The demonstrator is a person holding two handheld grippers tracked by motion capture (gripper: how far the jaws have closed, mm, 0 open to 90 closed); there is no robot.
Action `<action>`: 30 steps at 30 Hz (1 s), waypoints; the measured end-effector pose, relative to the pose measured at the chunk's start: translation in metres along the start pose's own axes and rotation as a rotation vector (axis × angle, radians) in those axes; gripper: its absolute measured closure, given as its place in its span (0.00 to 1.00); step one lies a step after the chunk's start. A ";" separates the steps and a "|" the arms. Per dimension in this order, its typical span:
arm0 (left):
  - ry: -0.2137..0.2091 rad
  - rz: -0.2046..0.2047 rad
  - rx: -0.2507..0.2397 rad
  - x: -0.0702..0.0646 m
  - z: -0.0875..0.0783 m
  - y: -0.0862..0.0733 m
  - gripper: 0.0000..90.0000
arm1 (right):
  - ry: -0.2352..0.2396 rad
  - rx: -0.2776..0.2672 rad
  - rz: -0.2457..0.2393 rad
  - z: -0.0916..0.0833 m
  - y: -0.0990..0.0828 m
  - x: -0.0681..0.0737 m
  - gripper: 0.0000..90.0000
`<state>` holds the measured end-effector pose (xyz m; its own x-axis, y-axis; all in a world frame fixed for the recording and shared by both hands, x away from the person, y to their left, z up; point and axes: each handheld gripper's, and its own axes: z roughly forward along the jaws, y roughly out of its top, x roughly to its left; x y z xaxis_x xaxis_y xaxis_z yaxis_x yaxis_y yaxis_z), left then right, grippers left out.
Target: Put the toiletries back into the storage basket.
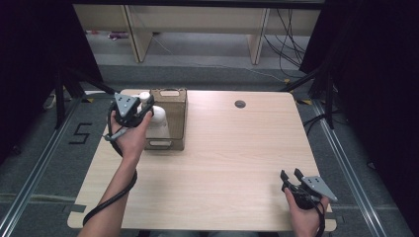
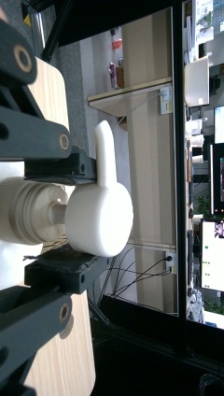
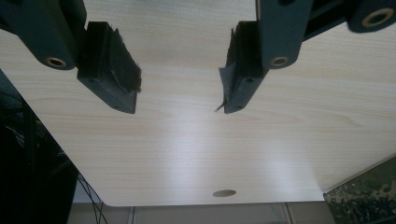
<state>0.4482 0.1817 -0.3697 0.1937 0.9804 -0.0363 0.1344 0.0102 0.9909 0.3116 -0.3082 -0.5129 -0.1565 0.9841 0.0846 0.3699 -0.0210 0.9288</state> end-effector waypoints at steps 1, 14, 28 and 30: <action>0.001 -0.001 0.000 0.000 0.000 0.000 0.66 | -0.003 -0.006 0.001 0.000 0.000 0.000 0.52; 0.002 -0.003 -0.011 0.002 -0.001 -0.004 0.66 | -0.003 -0.005 0.002 0.000 0.000 0.000 0.52; -0.018 0.014 0.000 0.002 0.000 -0.011 0.55 | -0.003 0.008 0.005 -0.001 0.000 0.001 0.51; -0.015 0.016 0.001 0.003 0.000 -0.014 0.51 | 0.008 0.003 0.006 0.000 0.000 0.000 0.51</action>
<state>0.4468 0.1846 -0.3833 0.2099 0.9775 -0.0228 0.1321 -0.0053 0.9912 0.3114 -0.3081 -0.5128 -0.1619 0.9824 0.0933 0.3738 -0.0265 0.9271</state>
